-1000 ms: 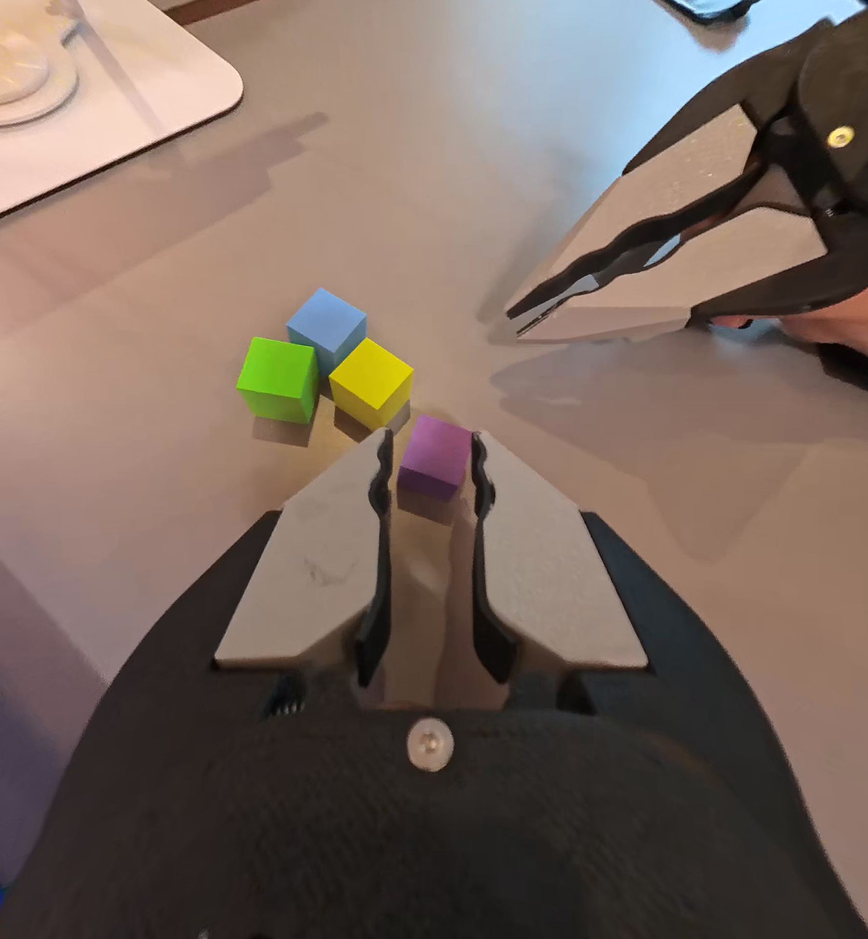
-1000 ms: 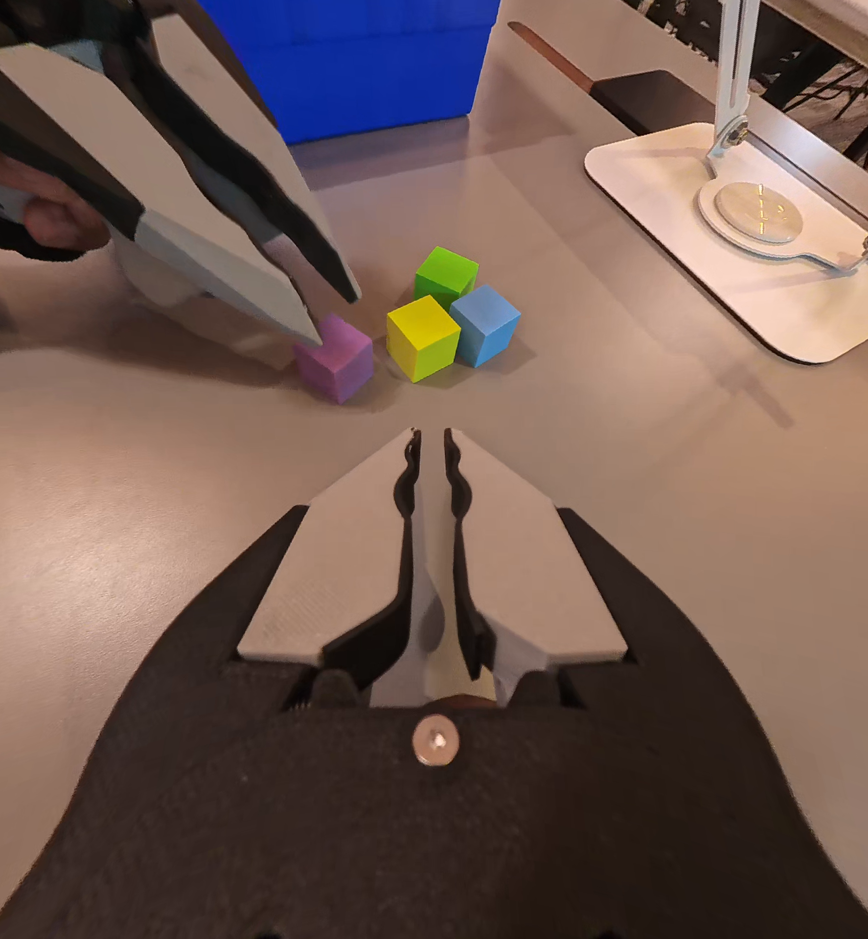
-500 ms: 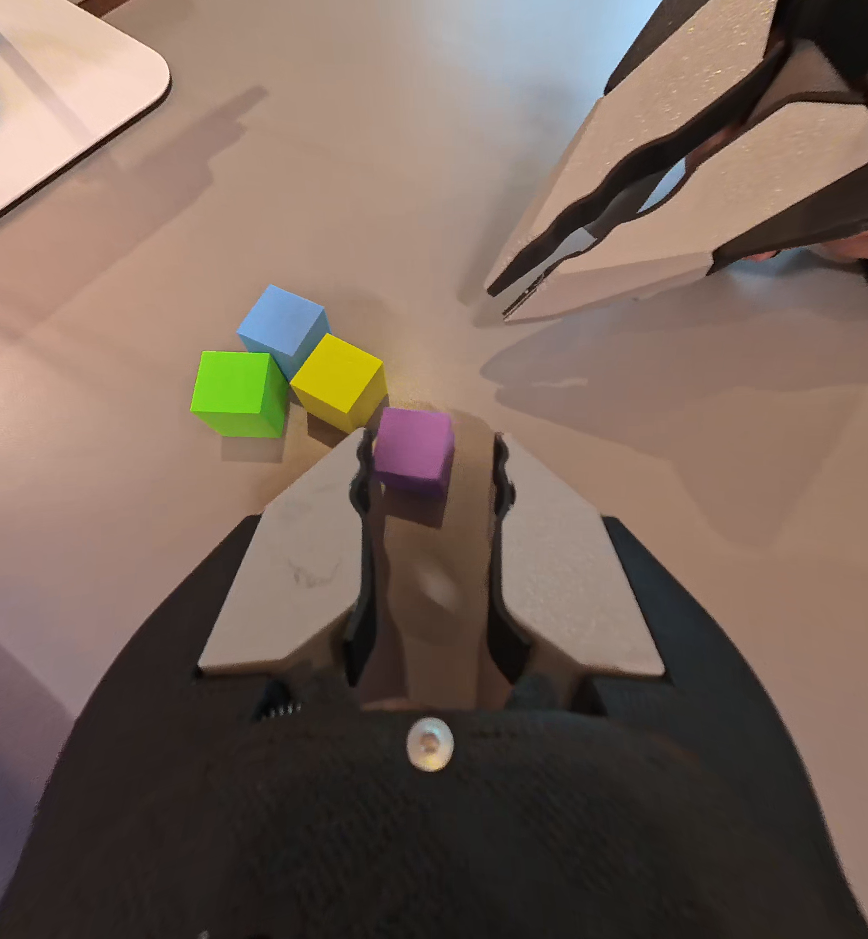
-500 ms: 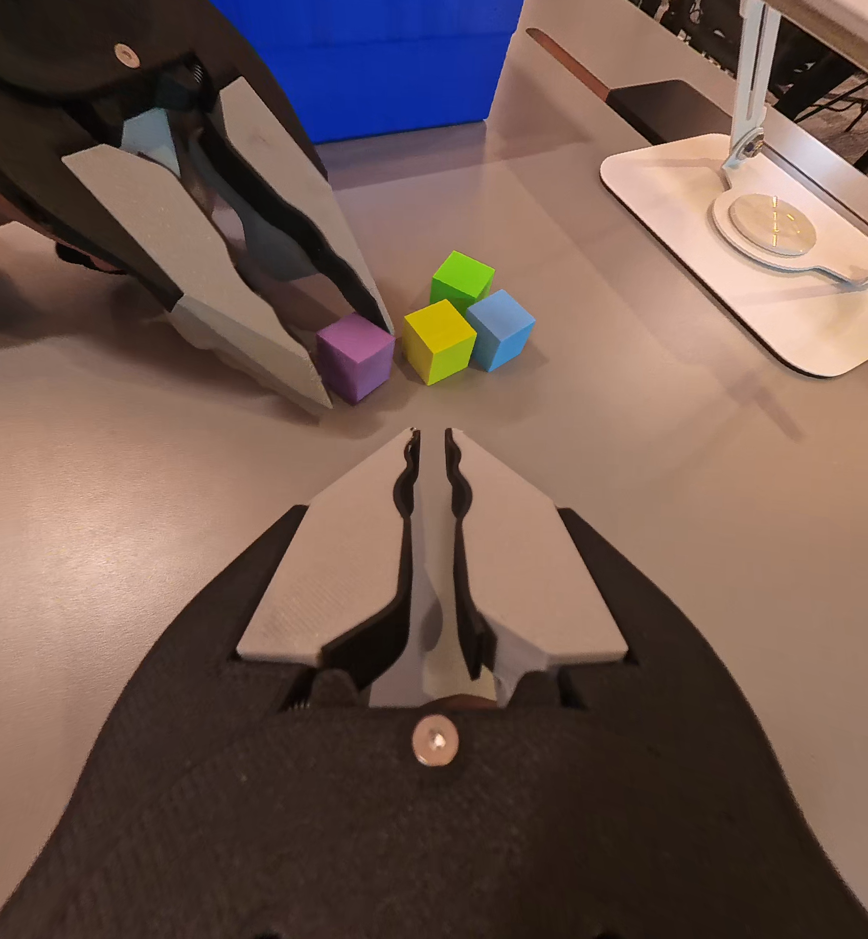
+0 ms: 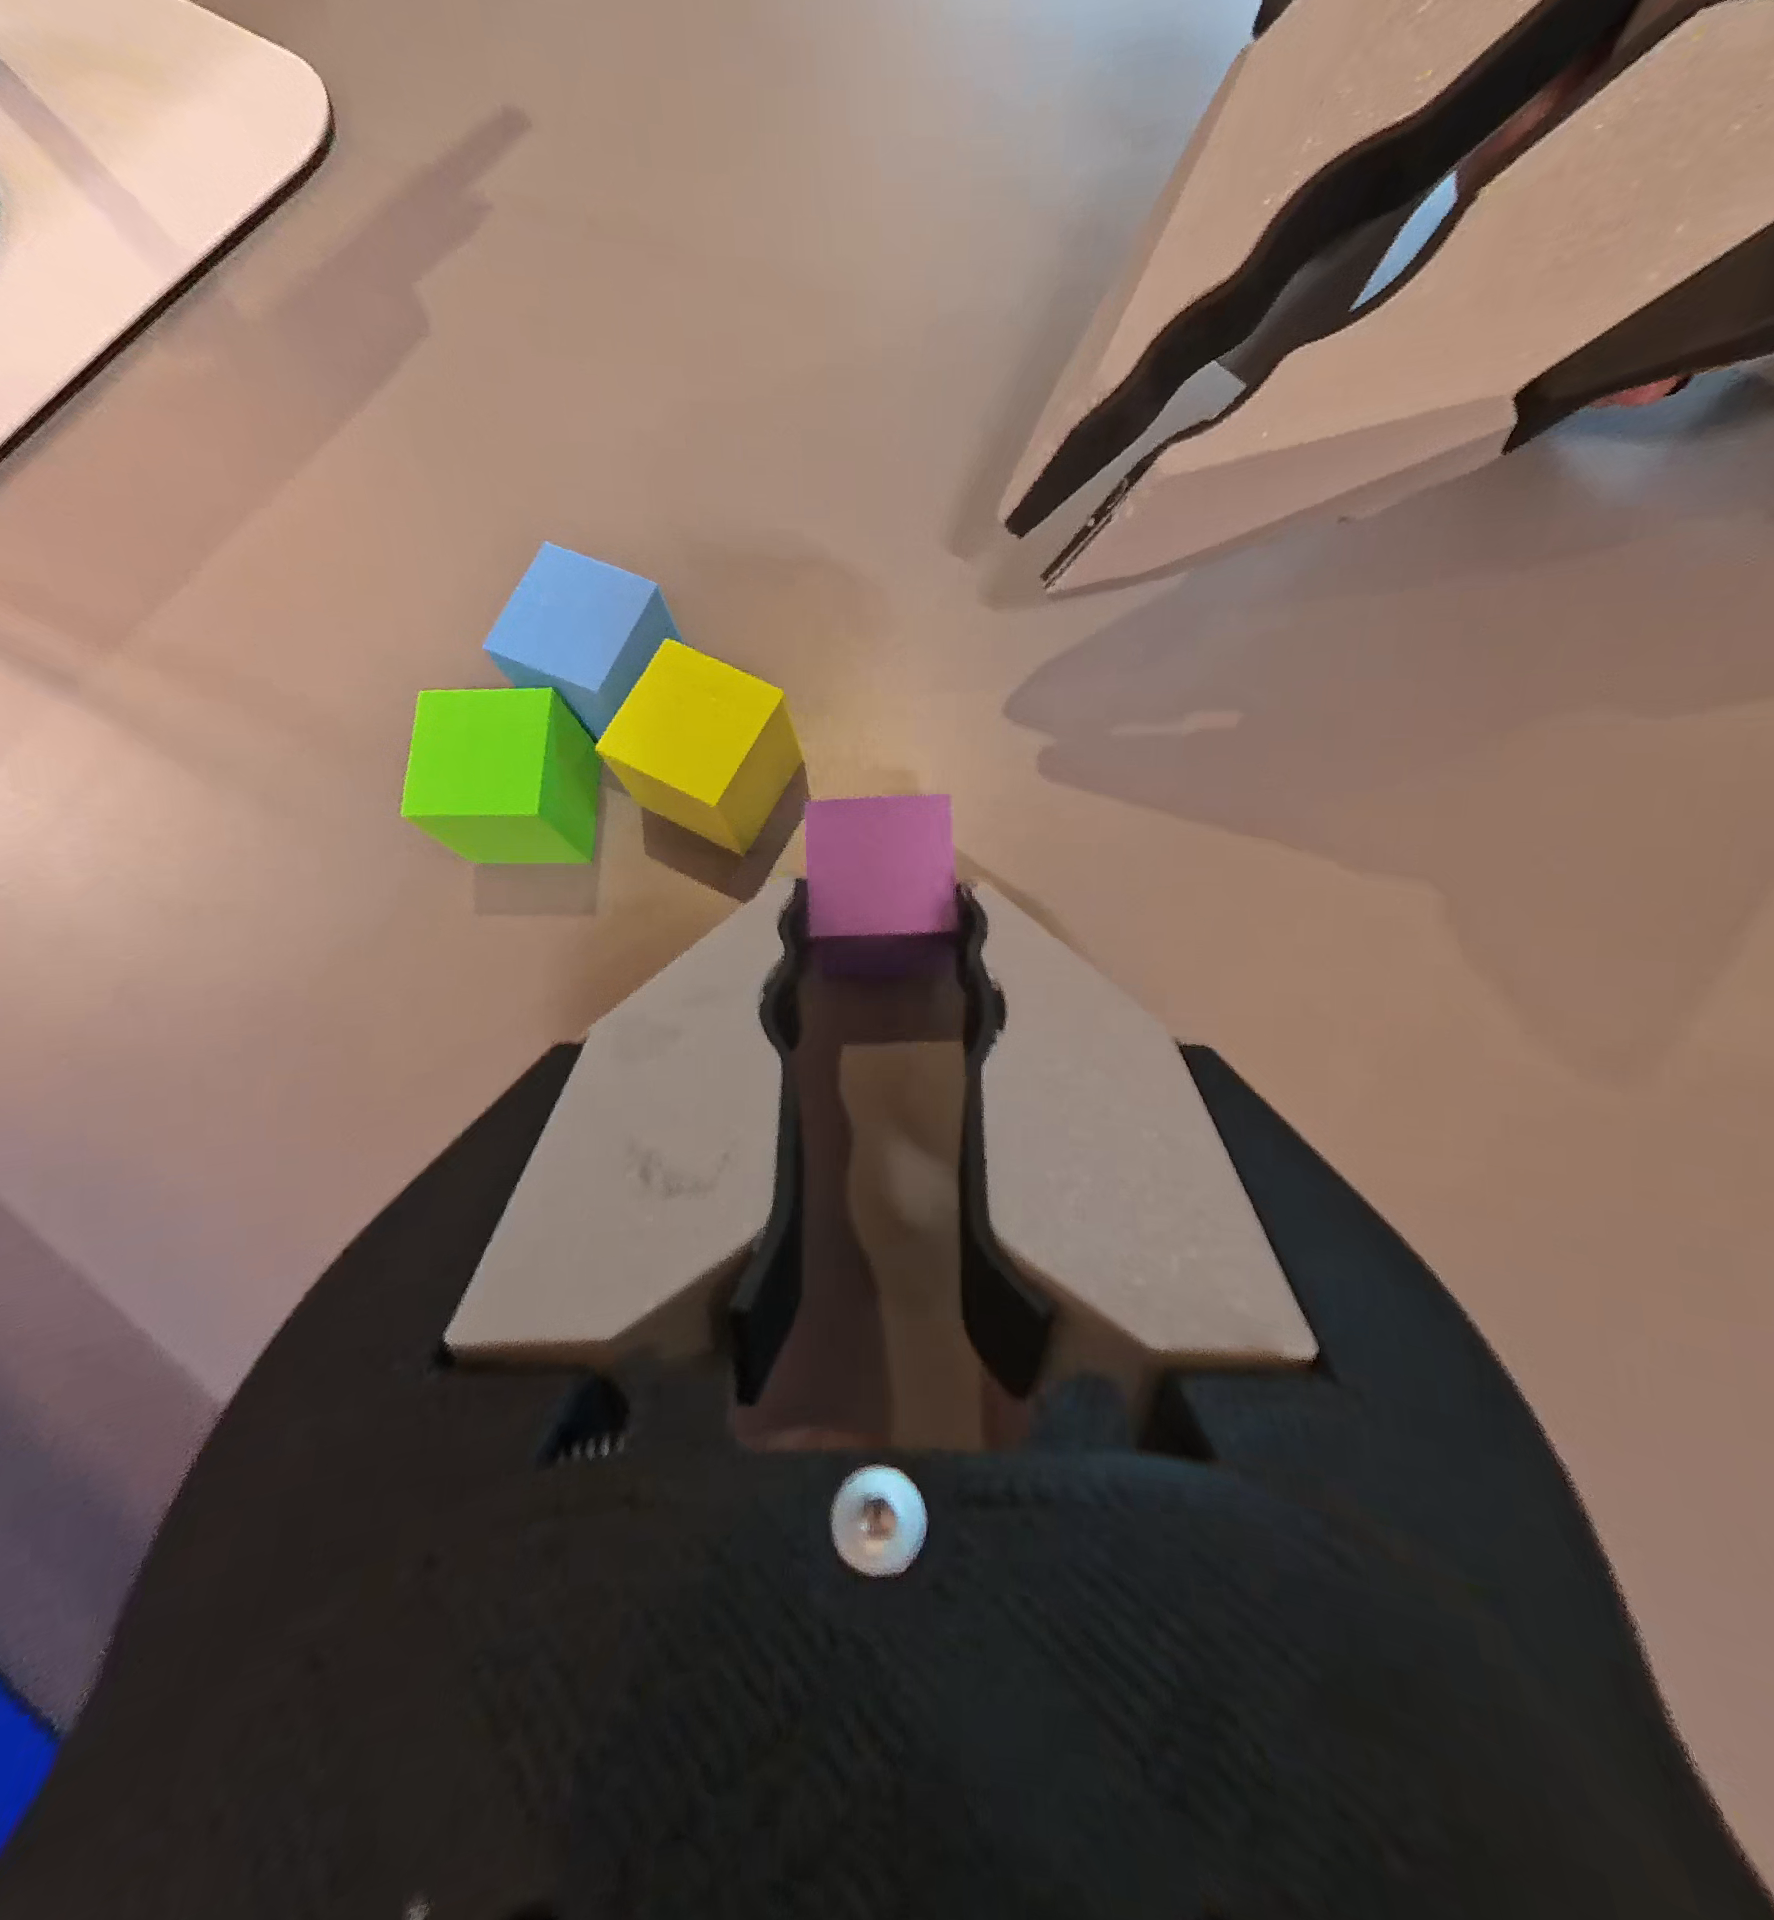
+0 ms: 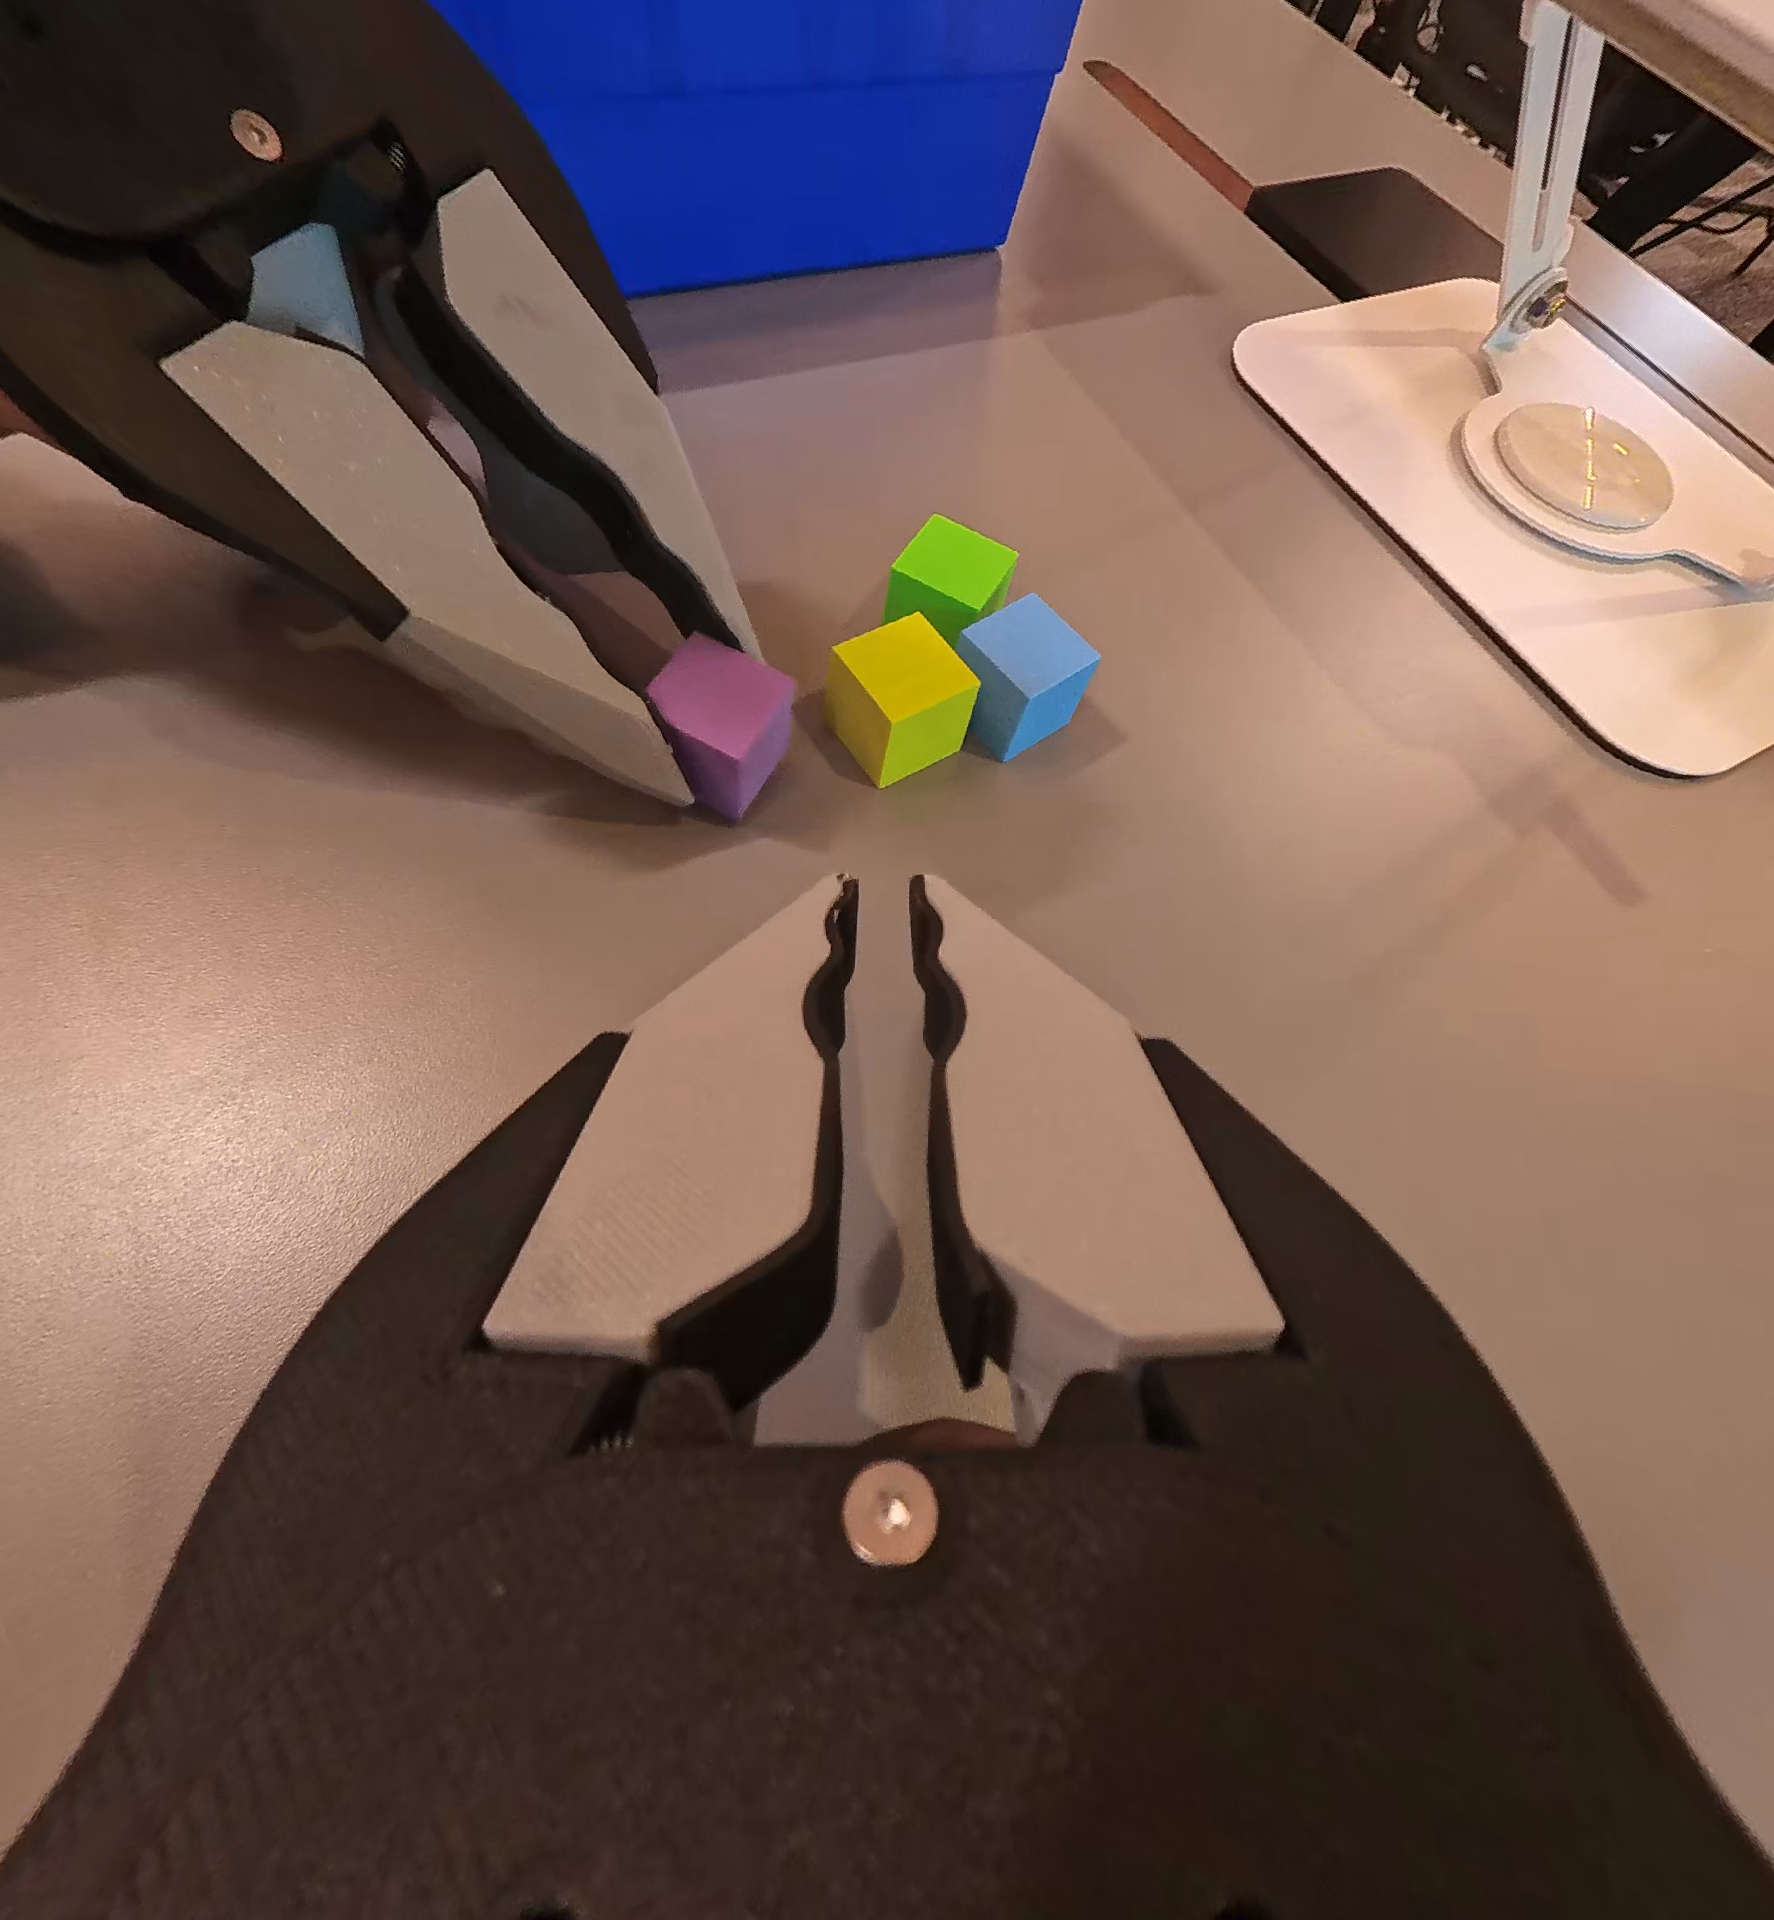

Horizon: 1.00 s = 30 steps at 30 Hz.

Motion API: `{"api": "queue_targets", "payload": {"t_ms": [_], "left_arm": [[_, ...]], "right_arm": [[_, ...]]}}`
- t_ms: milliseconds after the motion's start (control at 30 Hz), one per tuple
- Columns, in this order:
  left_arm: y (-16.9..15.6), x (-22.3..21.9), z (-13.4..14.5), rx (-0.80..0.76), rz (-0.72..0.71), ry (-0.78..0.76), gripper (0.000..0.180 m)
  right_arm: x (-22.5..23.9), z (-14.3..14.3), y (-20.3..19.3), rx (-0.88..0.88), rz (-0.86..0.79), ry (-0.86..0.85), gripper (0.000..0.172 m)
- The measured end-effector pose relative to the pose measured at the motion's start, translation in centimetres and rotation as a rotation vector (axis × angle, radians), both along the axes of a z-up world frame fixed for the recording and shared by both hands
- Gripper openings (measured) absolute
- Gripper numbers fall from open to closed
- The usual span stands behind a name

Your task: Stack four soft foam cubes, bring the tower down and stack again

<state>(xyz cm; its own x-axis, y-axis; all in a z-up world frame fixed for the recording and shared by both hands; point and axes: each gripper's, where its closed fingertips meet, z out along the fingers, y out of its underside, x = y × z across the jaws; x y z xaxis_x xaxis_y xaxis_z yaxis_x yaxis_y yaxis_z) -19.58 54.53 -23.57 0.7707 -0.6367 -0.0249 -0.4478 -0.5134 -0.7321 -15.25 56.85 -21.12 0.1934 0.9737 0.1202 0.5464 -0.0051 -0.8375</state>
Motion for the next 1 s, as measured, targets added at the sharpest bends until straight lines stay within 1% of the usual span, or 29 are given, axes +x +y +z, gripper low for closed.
{"api": "queue_targets", "payload": {"t_ms": [67, 200, 333, 367, 400, 433, 500, 533, 667, 867, 1000], "left_arm": [[-0.2, -0.1, -0.1, -0.019, -0.001, -0.007, 0.026], [-0.9, 0.1, -0.6, -0.062, -0.029, -0.003, 0.026], [-1.0, 0.4, -0.7, -0.04, -0.049, 0.042, 0.026], [-1.0, 0.5, -0.7, -0.032, -0.055, 0.052, 0.029], [-1.0, 0.8, -0.7, -0.026, -0.063, 0.057, 0.035], [-1.1, 1.0, -0.7, -0.023, -0.072, 0.057, 0.035], [-1.1, 1.6, -0.7, -0.016, -0.087, 0.058, 0.026], [-1.1, 1.9, -0.7, -0.012, -0.088, 0.06, 0.026], [-1.0, 2.4, -0.7, 0.006, -0.093, 0.082, 0.026], [-1.8, 4.0, -0.6, 0.064, -0.206, 0.122, 0.025], [-2.3, 5.9, -0.6, 0.082, -0.323, 0.081, 0.025]], "right_arm": [[-0.1, -0.2, 0.0, -0.013, 0.002, -0.006, 0.008], [-0.6, -0.4, -0.2, -0.061, 0.012, -0.008, 0.017], [-1.7, 0.3, -0.1, -0.103, -0.002, 0.029, 0.025], [-1.9, 0.4, -0.1, -0.106, -0.008, 0.035, 0.026], [-1.9, 0.5, 0.0, -0.096, -0.018, 0.039, 0.026], [-1.9, 0.7, 0.2, -0.076, -0.028, 0.039, 0.026], [-1.5, 1.0, 0.7, -0.032, -0.048, 0.034, 0.025], [-1.3, 1.2, 1.0, -0.022, -0.059, 0.037, 0.024], [-0.6, 1.9, 1.5, -0.068, -0.081, 0.08, 0.024], [0.1, 1.5, 1.9, -0.093, -0.08, 0.077, 0.024], [0.1, 1.9, 1.7, -0.091, -0.055, 0.082, 0.024]]}}
